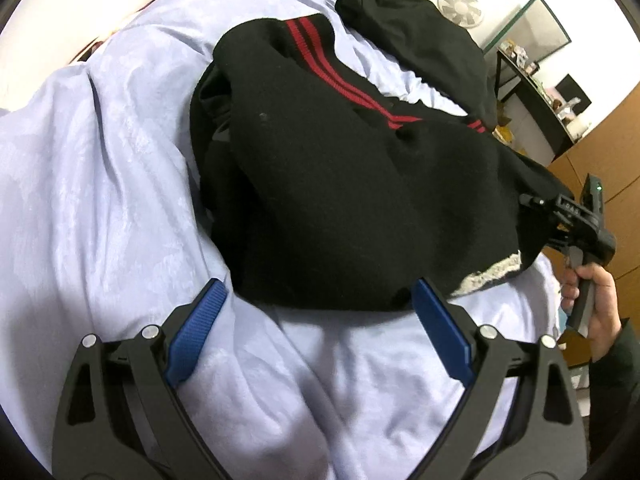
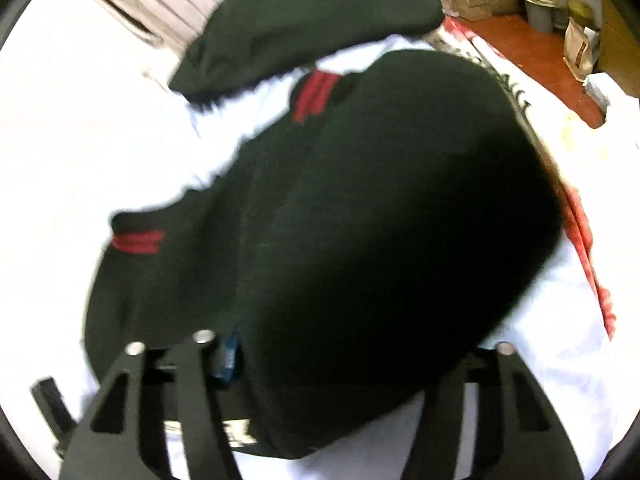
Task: Fold large clothes
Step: 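Grasp the folded edge with both tools and lift it to fold again, then lift the folded black jacket off the bed with both tools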
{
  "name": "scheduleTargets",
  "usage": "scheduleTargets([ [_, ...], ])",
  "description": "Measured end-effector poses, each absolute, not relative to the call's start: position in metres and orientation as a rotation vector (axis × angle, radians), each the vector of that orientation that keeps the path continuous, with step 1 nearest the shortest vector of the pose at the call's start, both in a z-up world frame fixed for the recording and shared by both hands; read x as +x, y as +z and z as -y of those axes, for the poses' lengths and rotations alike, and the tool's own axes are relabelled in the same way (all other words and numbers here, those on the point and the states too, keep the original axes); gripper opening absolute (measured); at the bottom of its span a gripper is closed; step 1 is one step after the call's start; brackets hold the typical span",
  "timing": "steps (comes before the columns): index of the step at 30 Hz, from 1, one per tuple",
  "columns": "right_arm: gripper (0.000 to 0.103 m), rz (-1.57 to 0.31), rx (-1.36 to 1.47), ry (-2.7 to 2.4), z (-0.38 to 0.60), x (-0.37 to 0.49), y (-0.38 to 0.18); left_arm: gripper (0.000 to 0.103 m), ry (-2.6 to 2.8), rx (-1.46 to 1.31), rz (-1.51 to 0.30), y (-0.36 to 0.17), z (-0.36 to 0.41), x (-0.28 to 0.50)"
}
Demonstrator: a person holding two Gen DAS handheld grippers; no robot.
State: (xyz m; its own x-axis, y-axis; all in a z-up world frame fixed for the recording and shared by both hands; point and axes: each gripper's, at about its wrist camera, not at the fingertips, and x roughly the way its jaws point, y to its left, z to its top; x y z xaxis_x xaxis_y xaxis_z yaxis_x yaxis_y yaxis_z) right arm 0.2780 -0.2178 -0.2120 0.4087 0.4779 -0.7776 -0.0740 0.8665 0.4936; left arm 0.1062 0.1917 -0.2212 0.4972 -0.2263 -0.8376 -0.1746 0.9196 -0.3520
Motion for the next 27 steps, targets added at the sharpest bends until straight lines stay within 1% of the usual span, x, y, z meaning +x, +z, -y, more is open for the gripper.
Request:
scheduleTargets([
  [6,0.050,-1.058,0.426,0.457,0.201,0.295,-0.165,0.092,0.015,-0.619,-1.058,-0.205,-0.187,0.104],
  [11,0.050,-1.062,0.396,0.493,0.182,0.311,-0.145,0.092,0.016,-0.817,-1.047,-0.201,-0.173,0.099],
  [14,0.050,-1.066,0.399,0.505,0.179,0.317,-0.144,0.092,0.042,-0.908,-1.043,-0.212,-0.170,0.103],
  [22,0.050,-1.076,0.431,0.530,0.197,0.312,-0.156,0.092,0.179,-0.970,-1.013,-0.242,-0.176,0.137],
  [27,0.050,-1.080,0.456,0.524,0.212,0.306,-0.163,0.092,0.228,-1.012,-1.021,-0.243,-0.183,0.168],
])
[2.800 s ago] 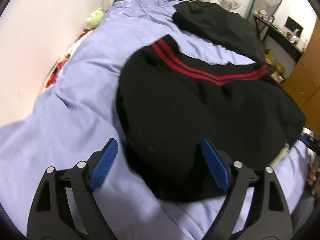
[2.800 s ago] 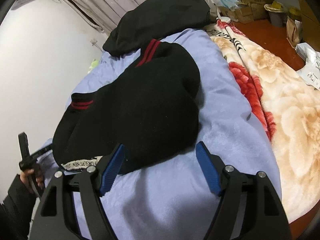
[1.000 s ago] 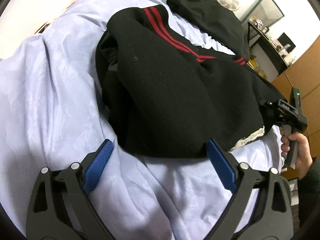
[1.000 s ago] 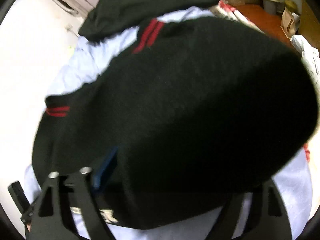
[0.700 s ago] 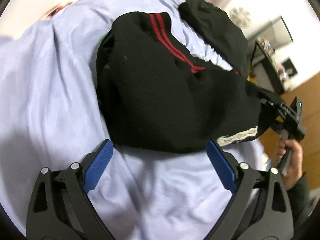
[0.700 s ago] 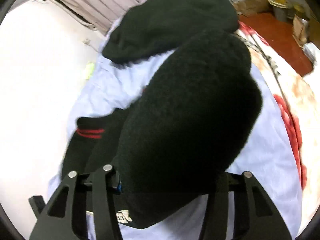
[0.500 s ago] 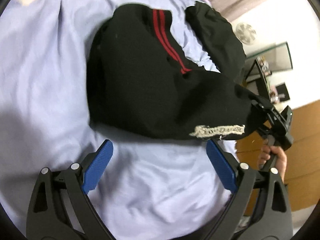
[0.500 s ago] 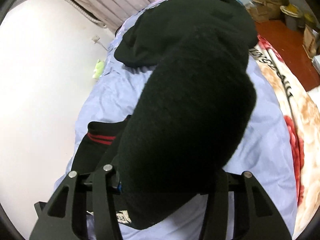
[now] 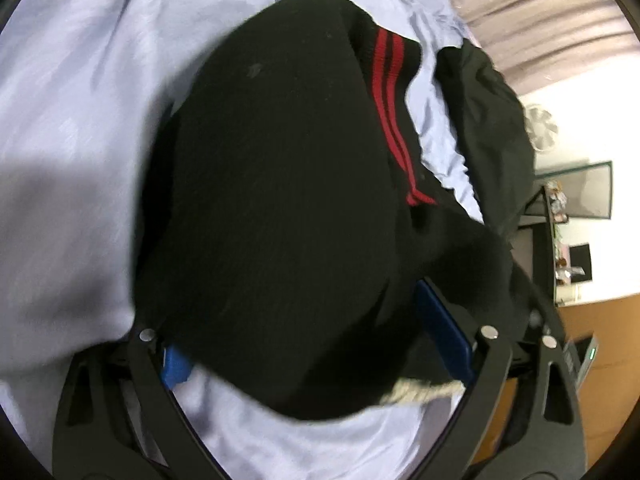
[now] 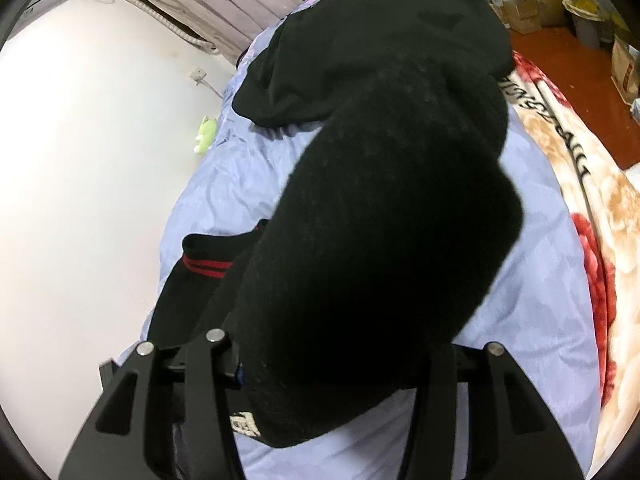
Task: Fold large clothes
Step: 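Lift the folded black jacket off the bed with both tools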
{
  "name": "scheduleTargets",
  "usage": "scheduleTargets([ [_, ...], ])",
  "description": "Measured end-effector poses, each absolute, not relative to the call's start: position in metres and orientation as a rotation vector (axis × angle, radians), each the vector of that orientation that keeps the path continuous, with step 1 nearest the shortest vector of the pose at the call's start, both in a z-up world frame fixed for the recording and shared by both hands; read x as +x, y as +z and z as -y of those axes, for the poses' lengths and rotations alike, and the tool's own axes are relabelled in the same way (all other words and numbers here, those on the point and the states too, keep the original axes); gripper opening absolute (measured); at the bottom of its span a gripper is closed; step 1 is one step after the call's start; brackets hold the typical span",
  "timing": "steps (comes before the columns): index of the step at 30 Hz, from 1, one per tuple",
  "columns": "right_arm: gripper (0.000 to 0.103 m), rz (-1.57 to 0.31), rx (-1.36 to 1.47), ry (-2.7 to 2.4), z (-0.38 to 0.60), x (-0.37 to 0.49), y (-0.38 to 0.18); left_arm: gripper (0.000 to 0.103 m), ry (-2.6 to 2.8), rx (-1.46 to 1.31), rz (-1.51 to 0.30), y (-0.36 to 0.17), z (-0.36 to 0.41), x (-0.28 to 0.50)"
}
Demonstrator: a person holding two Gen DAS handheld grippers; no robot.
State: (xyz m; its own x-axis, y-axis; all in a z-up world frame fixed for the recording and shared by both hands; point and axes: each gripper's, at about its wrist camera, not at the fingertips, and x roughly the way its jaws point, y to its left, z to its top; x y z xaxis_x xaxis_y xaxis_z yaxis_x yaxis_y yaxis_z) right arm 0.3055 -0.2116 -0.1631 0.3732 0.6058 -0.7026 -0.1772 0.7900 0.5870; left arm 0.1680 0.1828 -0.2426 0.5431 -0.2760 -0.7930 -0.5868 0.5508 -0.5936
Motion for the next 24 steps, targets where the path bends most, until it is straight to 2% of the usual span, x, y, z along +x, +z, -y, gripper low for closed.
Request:
scheduleTargets([
  [5,0.052,-1.090,0.515,0.480,0.231,0.297,-0.186,0.092,0.211,-0.970,-0.969,-0.219,-0.181,0.192],
  [7,0.059,-1.108,0.536,0.457,0.238,0.291,-0.198,0.092,0.207,-0.941,-0.971,-0.214,-0.179,0.195],
  [15,0.078,-1.156,0.611,0.430,0.252,0.280,-0.234,0.092,0.195,-0.896,-0.986,-0.226,-0.183,0.187],
  [18,0.080,-1.154,0.712,0.432,0.258,0.292,-0.241,0.080,0.216,-0.874,-0.995,-0.226,-0.186,0.180],
  [24,0.083,-1.164,0.881,0.423,0.261,0.315,-0.248,0.079,0.175,-0.903,-1.008,-0.235,-0.194,0.185],
])
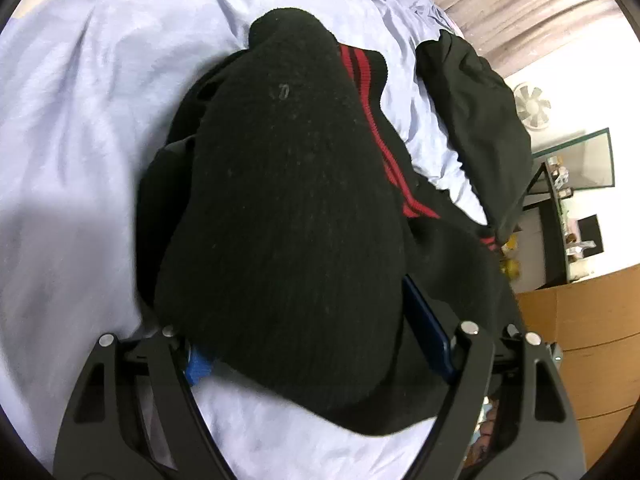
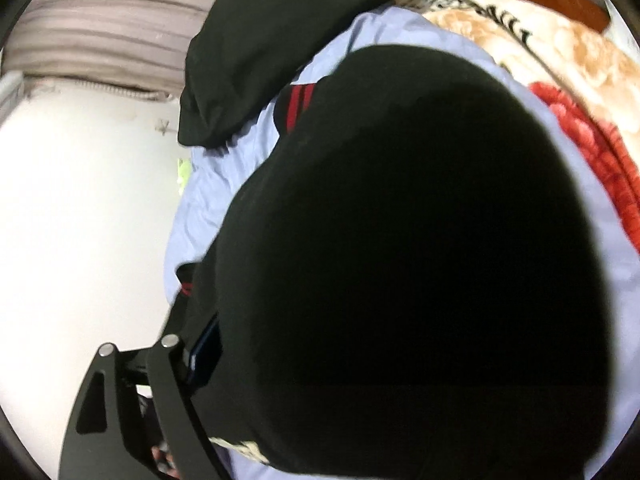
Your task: Fold large clothes
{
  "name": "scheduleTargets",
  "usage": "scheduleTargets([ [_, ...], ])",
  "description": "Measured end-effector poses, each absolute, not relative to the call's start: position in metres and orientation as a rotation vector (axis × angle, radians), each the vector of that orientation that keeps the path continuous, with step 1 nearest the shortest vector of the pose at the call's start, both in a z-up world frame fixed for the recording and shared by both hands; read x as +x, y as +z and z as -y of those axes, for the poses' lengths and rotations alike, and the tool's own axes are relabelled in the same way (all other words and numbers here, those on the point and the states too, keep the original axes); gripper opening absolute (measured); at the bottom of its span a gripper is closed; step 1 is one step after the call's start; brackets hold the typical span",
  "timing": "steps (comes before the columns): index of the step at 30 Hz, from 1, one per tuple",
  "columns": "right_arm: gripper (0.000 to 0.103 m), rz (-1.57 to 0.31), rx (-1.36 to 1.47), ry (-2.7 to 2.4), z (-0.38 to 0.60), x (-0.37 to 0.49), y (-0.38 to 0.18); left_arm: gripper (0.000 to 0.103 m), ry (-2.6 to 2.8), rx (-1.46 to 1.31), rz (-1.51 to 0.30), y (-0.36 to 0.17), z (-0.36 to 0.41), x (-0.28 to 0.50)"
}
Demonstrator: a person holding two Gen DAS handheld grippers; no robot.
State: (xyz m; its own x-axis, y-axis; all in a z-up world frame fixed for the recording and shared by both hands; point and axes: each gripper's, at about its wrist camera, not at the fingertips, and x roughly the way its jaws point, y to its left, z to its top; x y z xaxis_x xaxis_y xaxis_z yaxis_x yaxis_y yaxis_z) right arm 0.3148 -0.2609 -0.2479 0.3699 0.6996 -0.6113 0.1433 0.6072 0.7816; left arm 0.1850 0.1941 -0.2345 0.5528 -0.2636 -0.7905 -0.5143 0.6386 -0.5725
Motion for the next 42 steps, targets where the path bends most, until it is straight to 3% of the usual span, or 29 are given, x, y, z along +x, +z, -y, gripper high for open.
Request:
scheduleTargets([
  [2,0.083,-1.159,0.933,0.405,0.261,0.320,-0.249,0.079,0.172,-0.962,-0.999,-0.238,-0.199,0.189],
  [3,0.078,-1.160,0.934,0.390,0.260,0.322,-0.249,0.076,0.178,-0.984,-0.993,-0.239,-0.201,0.192],
  [4,0.059,-1.167,0.898,0.361,0.256,0.324,-0.244,0.068,0.185,-0.979,-0.993,-0.238,-0.200,0.194],
  [7,0.045,-1.180,0.865,0.343,0.248,0.326,-0.225,0.045,0.203,-0.949,-1.018,-0.226,-0.198,0.196],
  [10,0.038,-1.207,0.840,0.298,0.243,0.324,-0.200,0.031,0.203,-0.993,-1.063,-0.212,-0.205,0.195],
  [18,0.035,-1.250,0.810,0.249,0.228,0.305,-0.102,0.020,0.176,-0.989,-1.057,-0.122,-0.216,0.193],
  [26,0.035,-1.256,0.789,0.223,0.234,0.284,-0.005,0.018,0.089,-0.912,-1.058,-0.020,-0.223,0.232],
  [33,0.035,-1.165,0.785,0.273,0.246,0.325,0.063,0.015,0.013,-0.844,-0.989,0.046,-0.210,0.301],
  [38,0.034,-1.140,0.730,0.334,0.261,0.402,0.081,0.008,0.004,-0.836,-0.905,0.075,-0.191,0.366],
  [42,0.035,-1.195,0.625,0.347,0.262,0.471,0.073,0.008,0.105,-0.822,-1.010,0.044,-0.171,0.419],
])
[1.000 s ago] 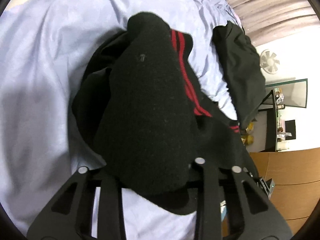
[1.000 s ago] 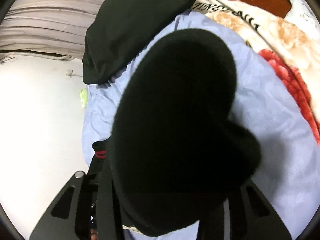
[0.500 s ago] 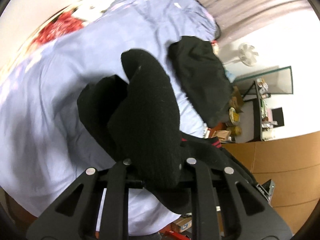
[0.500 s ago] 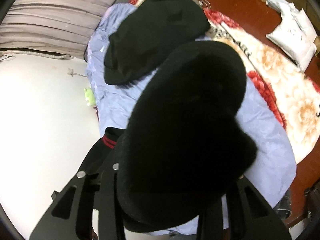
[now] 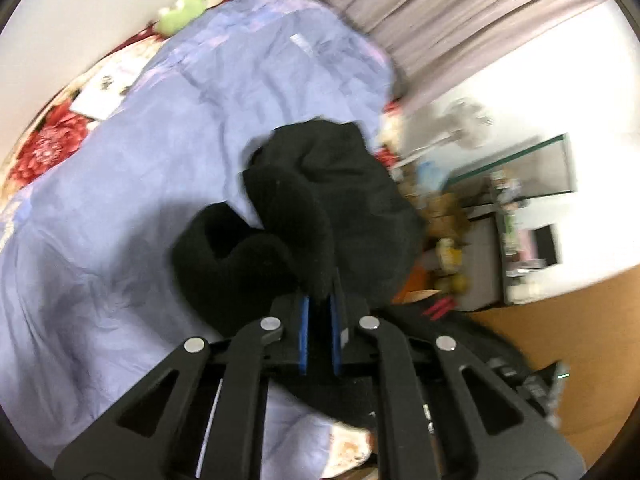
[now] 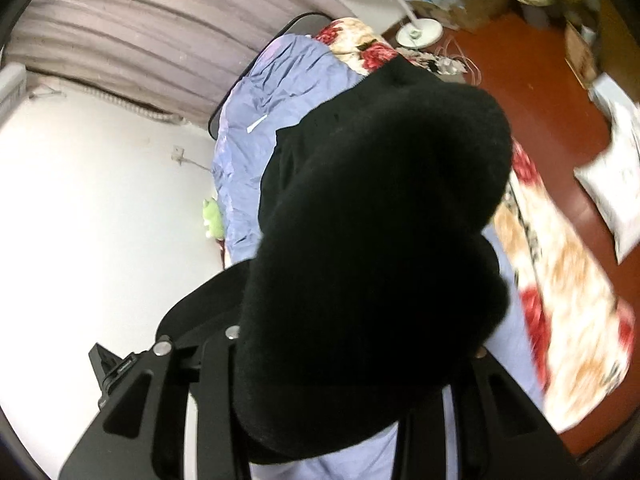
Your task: Fold large clothes
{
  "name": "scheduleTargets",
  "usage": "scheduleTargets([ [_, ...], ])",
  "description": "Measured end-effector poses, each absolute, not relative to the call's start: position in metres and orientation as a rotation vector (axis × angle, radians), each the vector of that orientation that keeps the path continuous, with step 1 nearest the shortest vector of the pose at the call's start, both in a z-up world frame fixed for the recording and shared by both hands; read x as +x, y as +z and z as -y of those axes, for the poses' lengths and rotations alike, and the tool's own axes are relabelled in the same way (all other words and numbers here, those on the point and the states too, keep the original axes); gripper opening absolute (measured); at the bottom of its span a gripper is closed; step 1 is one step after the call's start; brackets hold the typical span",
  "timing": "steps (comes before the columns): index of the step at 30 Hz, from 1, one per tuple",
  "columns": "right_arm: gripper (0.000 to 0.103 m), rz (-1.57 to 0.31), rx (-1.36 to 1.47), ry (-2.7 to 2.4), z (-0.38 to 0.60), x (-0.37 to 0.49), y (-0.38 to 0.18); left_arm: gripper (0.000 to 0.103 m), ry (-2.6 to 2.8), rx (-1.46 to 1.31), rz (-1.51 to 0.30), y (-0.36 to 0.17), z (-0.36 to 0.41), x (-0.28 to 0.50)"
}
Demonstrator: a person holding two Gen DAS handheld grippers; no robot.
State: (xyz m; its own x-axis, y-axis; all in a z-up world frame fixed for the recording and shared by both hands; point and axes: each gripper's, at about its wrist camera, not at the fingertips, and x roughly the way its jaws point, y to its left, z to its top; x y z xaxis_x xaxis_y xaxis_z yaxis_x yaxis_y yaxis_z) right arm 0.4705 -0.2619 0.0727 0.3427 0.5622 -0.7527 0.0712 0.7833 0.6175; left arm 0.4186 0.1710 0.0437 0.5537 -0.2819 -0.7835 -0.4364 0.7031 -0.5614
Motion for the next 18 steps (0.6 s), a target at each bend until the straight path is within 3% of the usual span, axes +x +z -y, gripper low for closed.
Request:
scheduleTargets([
  [5,0.035,-1.284,0.579,0.344,0.281,0.500,0.016,0.006,0.166,-0.859,-1.109,-0.020,-0.155,0.427],
  [14,0.037,-1.365,0.709,0.232,0.322,0.437,-0.097,0.007,0.172,-0.843,-1.301,-0.137,-0.130,0.371],
  [15,0.037,-1.368,0.719,0.224,0.327,0.431,-0.104,0.012,0.168,-0.858,-1.301,-0.143,-0.130,0.366],
  [17,0.037,-1.365,0.749,0.208,0.336,0.417,-0.116,0.036,0.179,-0.876,-1.299,-0.158,-0.128,0.347],
  [18,0.037,-1.365,0.758,0.207,0.338,0.415,-0.118,0.054,0.203,-0.898,-1.292,-0.166,-0.130,0.336],
])
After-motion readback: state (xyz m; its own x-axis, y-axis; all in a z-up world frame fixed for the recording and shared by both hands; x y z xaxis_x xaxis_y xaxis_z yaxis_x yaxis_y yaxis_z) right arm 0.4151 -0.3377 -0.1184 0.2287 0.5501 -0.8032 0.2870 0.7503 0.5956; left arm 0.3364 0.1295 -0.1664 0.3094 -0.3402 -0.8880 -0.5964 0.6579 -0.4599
